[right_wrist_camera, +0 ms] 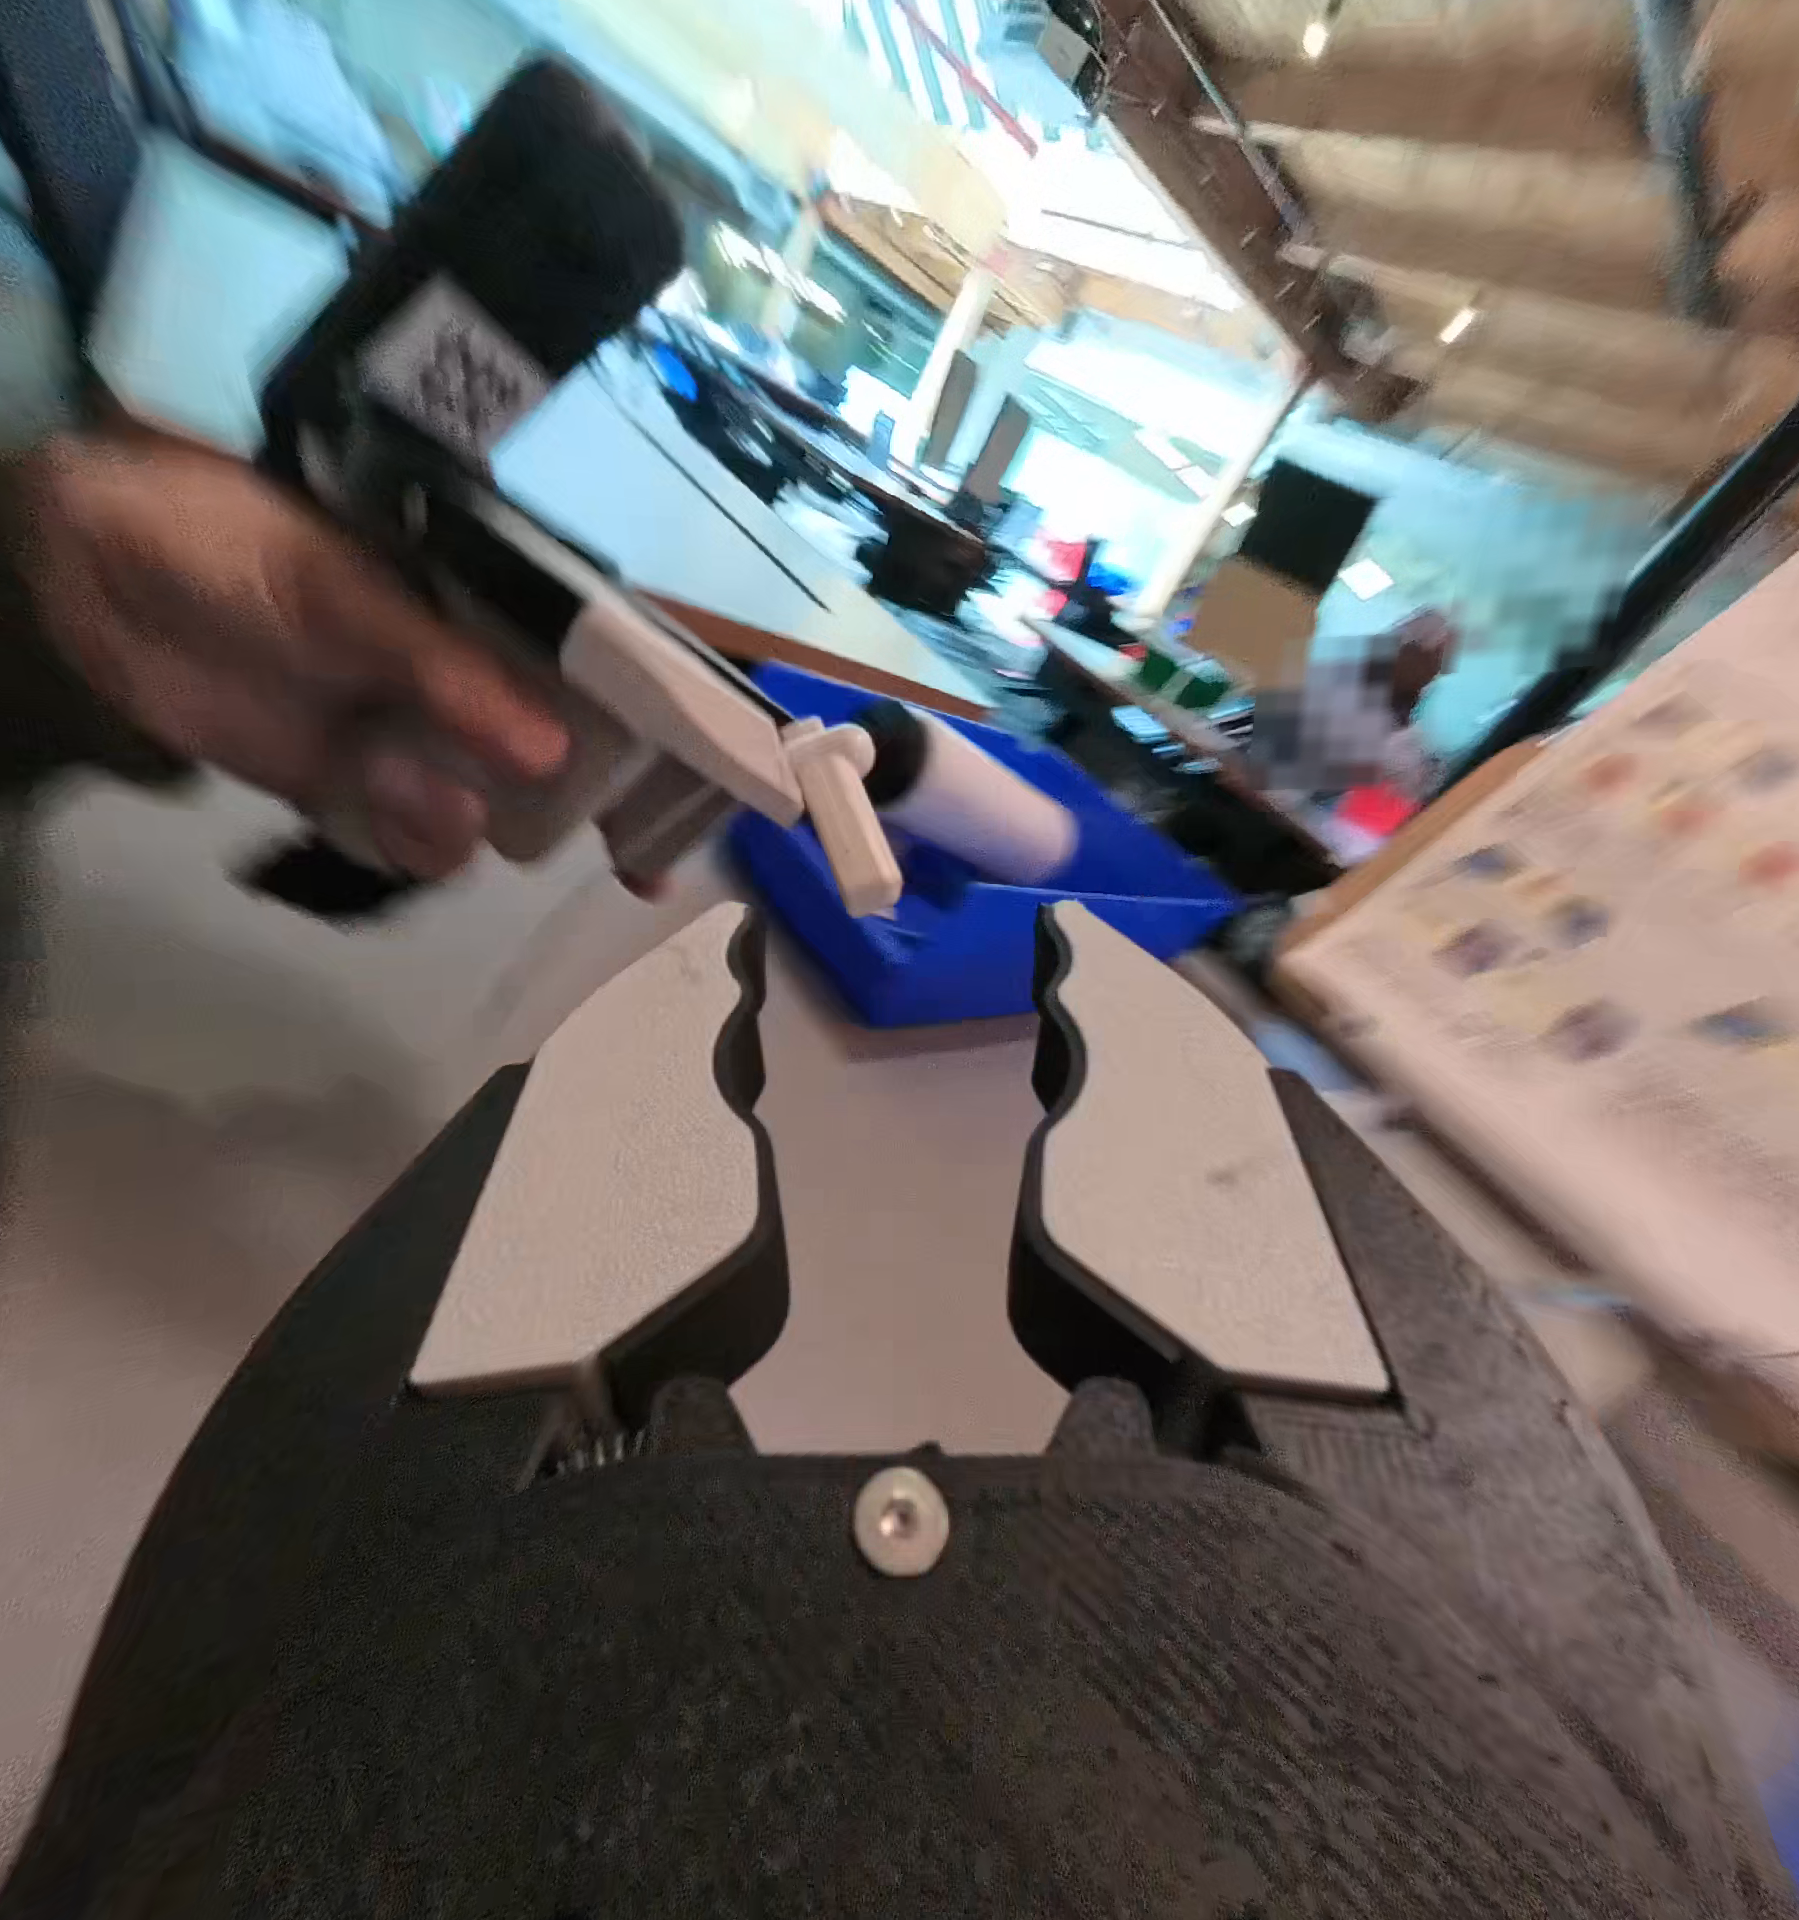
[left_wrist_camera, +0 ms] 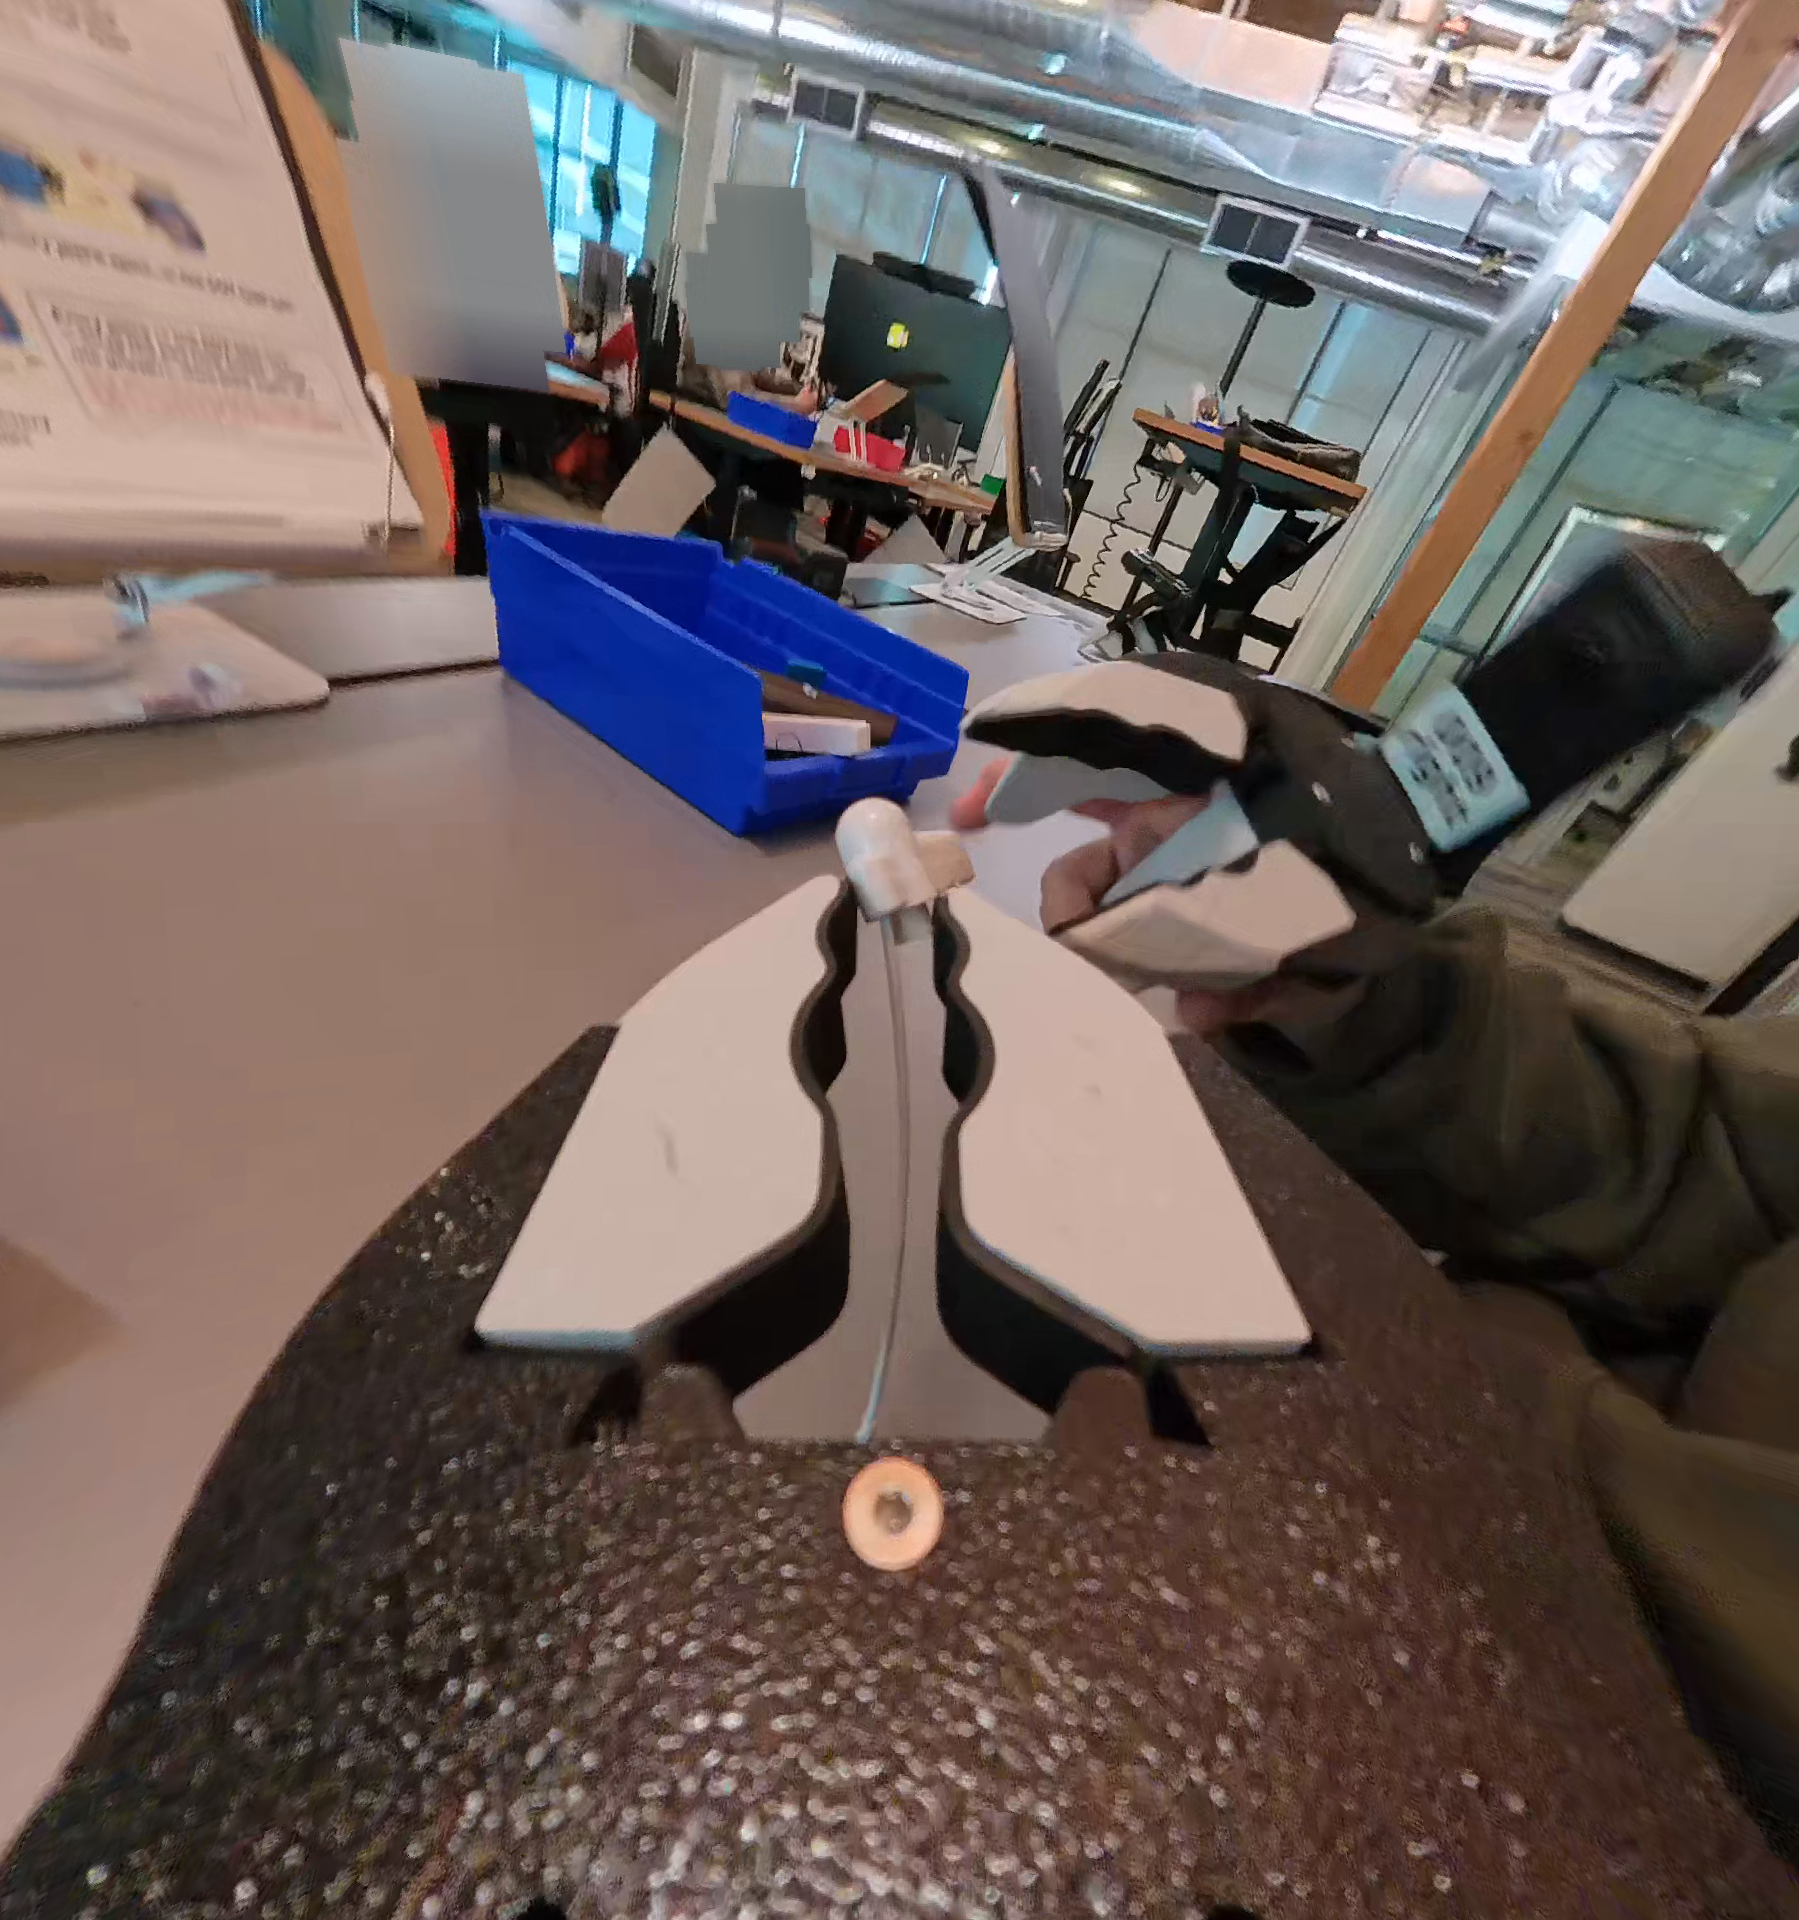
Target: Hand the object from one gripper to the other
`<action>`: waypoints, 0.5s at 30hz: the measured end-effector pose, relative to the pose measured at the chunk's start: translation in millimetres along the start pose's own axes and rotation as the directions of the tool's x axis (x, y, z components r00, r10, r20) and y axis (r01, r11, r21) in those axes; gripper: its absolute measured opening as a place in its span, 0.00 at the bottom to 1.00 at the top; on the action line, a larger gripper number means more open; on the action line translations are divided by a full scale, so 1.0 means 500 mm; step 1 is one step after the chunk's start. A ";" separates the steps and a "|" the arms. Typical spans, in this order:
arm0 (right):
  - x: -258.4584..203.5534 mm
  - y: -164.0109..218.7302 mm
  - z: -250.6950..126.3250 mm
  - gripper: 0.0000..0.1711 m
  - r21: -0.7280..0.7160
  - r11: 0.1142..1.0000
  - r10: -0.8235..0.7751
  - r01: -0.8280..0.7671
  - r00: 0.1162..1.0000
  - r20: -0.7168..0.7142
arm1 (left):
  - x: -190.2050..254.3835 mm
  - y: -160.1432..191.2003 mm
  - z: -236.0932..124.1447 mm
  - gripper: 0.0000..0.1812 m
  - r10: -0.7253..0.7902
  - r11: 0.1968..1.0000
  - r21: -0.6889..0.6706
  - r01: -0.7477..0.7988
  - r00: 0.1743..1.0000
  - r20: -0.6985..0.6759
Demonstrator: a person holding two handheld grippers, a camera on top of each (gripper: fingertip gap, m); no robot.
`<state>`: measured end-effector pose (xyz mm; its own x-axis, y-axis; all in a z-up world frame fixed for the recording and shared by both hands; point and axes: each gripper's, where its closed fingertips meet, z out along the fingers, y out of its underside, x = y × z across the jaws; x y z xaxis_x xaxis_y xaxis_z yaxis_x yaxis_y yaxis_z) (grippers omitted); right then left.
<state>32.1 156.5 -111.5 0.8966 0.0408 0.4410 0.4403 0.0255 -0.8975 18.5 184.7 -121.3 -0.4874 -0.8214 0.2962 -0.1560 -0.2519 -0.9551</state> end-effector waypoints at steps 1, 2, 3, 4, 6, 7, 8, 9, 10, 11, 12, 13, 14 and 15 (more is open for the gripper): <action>-0.002 -0.004 -0.001 0.28 0.022 0.983 0.183 -0.185 0.981 0.067 | 0.006 -0.002 0.000 0.07 0.050 0.999 0.010 -0.050 0.999 -0.010; -0.008 -0.007 -0.003 0.28 0.024 0.932 0.355 -0.362 0.924 0.145 | 0.013 -0.003 0.002 0.07 0.105 0.994 0.016 -0.105 0.994 -0.024; -0.012 -0.009 -0.004 0.28 0.013 0.857 0.500 -0.515 0.838 0.220 | 0.020 -0.005 0.003 0.07 0.164 0.986 0.028 -0.163 0.986 -0.029; -0.013 -0.010 -0.006 0.27 -0.004 0.769 0.616 -0.639 0.740 0.272 | 0.029 -0.009 0.004 0.07 0.229 0.973 0.048 -0.228 0.973 -0.033; -0.009 -0.012 -0.009 0.21 -0.027 0.620 0.742 -0.784 0.575 0.345 | 0.047 -0.014 0.007 0.07 0.339 0.939 0.074 -0.336 0.940 -0.042; -0.007 -0.014 -0.011 0.21 -0.030 0.572 0.768 -0.819 0.523 0.369 | 0.053 -0.016 0.007 0.07 0.378 0.924 0.081 -0.375 0.925 -0.039; -0.005 -0.016 -0.011 0.20 -0.030 0.547 0.781 -0.837 0.497 0.379 | 0.060 -0.018 0.007 0.07 0.407 0.911 0.091 -0.403 0.912 -0.041; -0.005 -0.018 -0.012 0.21 -0.023 0.555 0.773 -0.831 0.506 0.384 | 0.066 -0.020 0.008 0.07 0.414 0.908 0.098 -0.408 0.909 -0.049; -0.004 -0.022 -0.012 0.23 0.001 0.606 0.737 -0.796 0.561 0.377 | 0.066 -0.019 0.009 0.07 0.388 0.919 0.091 -0.383 0.920 -0.056; -0.003 -0.026 -0.014 0.24 0.045 0.695 0.660 -0.717 0.662 0.355 | 0.059 -0.018 0.011 0.07 0.327 0.944 0.068 -0.323 0.944 -0.051; -0.005 -0.030 -0.017 0.24 0.095 0.799 0.542 -0.594 0.779 0.316 | 0.051 -0.017 0.013 0.07 0.249 0.968 0.046 -0.247 0.968 -0.043; -0.005 -0.031 -0.019 0.24 0.131 0.887 0.402 -0.442 0.881 0.248 | 0.050 -0.018 0.014 0.07 0.178 0.983 0.041 -0.176 0.983 -0.052; -0.004 -0.028 -0.019 0.24 0.138 0.950 0.256 -0.280 0.951 0.173 | 0.055 -0.021 0.014 0.07 0.119 0.992 0.047 -0.116 0.990 -0.075; -0.004 -0.022 -0.017 0.24 0.123 0.985 0.111 -0.124 0.988 0.108 | 0.059 -0.021 0.016 0.07 0.058 0.998 0.039 -0.055 0.994 -0.091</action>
<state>25.7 147.4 -102.3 0.9295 0.1509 0.3365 0.3163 0.1430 -0.9378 12.6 159.2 -102.6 -0.5716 -0.7848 0.2396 -0.0958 -0.2262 -0.9694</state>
